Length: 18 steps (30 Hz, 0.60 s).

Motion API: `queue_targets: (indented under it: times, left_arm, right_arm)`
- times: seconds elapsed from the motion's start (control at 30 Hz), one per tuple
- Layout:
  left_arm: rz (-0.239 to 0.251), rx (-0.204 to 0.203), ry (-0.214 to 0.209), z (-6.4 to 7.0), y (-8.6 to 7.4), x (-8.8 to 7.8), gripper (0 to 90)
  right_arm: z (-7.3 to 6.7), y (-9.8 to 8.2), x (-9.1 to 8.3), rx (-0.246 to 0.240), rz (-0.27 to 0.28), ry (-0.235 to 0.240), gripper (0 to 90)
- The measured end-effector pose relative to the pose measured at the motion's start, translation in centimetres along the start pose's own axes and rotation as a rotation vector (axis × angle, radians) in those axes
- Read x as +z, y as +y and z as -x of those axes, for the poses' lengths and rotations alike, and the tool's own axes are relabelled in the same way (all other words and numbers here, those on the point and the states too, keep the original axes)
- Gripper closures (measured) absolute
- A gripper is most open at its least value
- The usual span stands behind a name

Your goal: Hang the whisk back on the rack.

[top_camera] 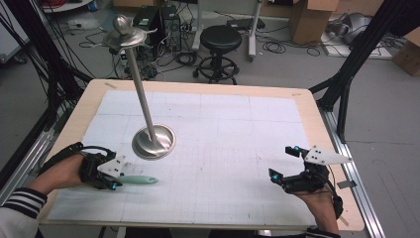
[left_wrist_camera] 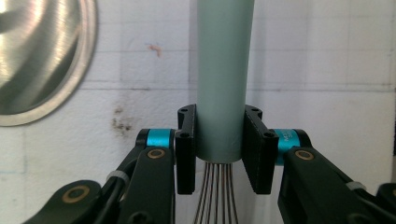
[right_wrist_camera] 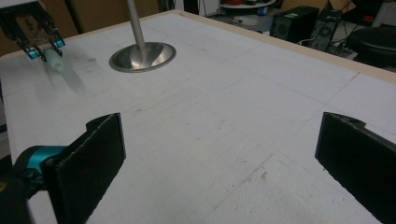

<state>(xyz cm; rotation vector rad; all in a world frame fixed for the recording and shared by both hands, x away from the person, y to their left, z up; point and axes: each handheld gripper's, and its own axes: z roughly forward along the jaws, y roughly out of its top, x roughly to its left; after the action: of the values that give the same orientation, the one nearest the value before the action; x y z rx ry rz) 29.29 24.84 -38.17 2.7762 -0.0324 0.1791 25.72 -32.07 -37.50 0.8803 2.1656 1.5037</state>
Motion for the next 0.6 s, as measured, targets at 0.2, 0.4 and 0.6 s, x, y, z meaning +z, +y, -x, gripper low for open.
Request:
queue_targets:
  times: [0.2, 0.4, 0.6]
  left_arm:
    - [0.107, -0.038, 0.02, 0.2, -0.1, -1.7, 69.1]
    - [0.215, -0.059, 0.021, 0.3, -0.4, -3.5, 69.2]
    - [0.328, -0.087, 0.043, 0.5, -0.9, -4.9, 69.2]
  right_arm:
    - [0.0, 0.0, 0.0, 0.001, 0.0, -0.001, 0.6]
    - [-0.1, 0.1, 0.0, 0.0, 0.004, -0.002, 0.6]
    - [0.0, 0.1, -0.1, -0.001, 0.003, -0.003, 0.6]
